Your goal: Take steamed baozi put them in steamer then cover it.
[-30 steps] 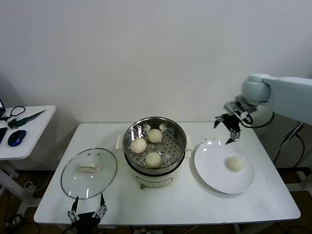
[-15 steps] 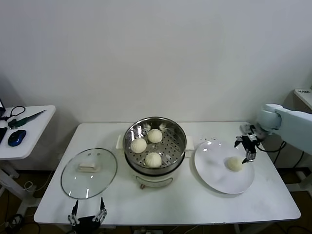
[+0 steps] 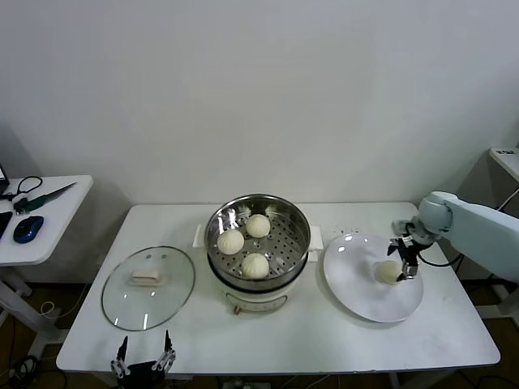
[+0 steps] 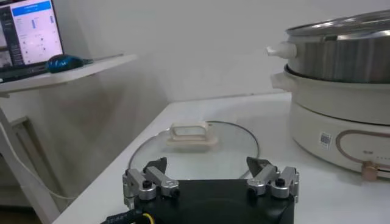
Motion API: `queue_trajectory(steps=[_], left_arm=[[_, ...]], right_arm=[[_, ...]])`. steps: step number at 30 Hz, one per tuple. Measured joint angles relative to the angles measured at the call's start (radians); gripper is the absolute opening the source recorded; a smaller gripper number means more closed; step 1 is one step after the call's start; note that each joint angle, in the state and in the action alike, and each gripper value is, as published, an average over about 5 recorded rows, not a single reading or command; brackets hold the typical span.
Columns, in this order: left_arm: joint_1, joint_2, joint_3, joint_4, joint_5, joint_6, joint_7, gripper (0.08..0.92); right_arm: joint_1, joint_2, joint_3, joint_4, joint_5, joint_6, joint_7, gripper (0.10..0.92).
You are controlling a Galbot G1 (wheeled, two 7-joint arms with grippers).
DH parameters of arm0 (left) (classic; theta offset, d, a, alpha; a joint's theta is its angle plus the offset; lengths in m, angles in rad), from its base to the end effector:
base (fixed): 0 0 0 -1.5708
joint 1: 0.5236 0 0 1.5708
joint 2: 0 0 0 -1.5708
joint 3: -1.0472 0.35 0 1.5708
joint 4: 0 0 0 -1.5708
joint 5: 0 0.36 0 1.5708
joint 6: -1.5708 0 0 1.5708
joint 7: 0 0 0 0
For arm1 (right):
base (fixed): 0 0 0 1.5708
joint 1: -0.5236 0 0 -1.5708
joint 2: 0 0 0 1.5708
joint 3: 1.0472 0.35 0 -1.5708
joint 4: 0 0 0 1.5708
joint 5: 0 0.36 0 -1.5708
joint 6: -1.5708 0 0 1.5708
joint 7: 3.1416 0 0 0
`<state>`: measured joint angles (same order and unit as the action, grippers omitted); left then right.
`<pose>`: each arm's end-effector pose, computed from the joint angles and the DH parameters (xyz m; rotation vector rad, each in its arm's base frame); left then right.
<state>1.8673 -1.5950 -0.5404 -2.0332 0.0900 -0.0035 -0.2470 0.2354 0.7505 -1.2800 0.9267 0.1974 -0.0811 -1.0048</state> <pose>0.0812 0.0008 -0.3648 0.3607 -2.7702 -0.1735 0.5477 -0.2230 -0.2317 1.1873 -1.3075 1.2478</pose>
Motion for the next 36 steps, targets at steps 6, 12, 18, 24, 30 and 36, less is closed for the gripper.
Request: queue_trajectory(steps=[6, 12, 18, 24, 30, 36], left_arm=[[0.002, 0.0, -0.001, -0.001, 0.0, -0.002, -0.001, 0.823], [0.002, 0.0, 0.002, -0.003, 0.0, -0.002, -0.002, 0.823], [0.001, 0.0, 0.004, -0.003, 0.0, -0.001, -0.004, 0.823], [0.0, 0.0, 0.01, -0.006, 0.0, 0.002, -0.004, 0.823], [0.0, 0.001, 0.017, -0.009, 0.001, 0.004, -0.004, 0.823], [0.001, 0.008, 0.02, -0.017, 0.0, 0.004, -0.003, 0.823]], right_arm=[[-0.016, 0.003, 0.015, -0.008, -0.009, -0.006, -0.001, 0.724], [-0.019, 0.006, 0.021, -0.007, -0.012, -0.011, -0.005, 0.682], [0.019, 0.001, -0.006, 0.009, 0.006, -0.013, -0.021, 0.657], [0.124, 0.002, -0.084, 0.056, 0.07, -0.017, -0.047, 0.637], [0.307, 0.028, -0.208, 0.139, 0.185, -0.028, -0.07, 0.636], [0.521, 0.086, -0.325, 0.237, 0.333, -0.05, -0.083, 0.636]])
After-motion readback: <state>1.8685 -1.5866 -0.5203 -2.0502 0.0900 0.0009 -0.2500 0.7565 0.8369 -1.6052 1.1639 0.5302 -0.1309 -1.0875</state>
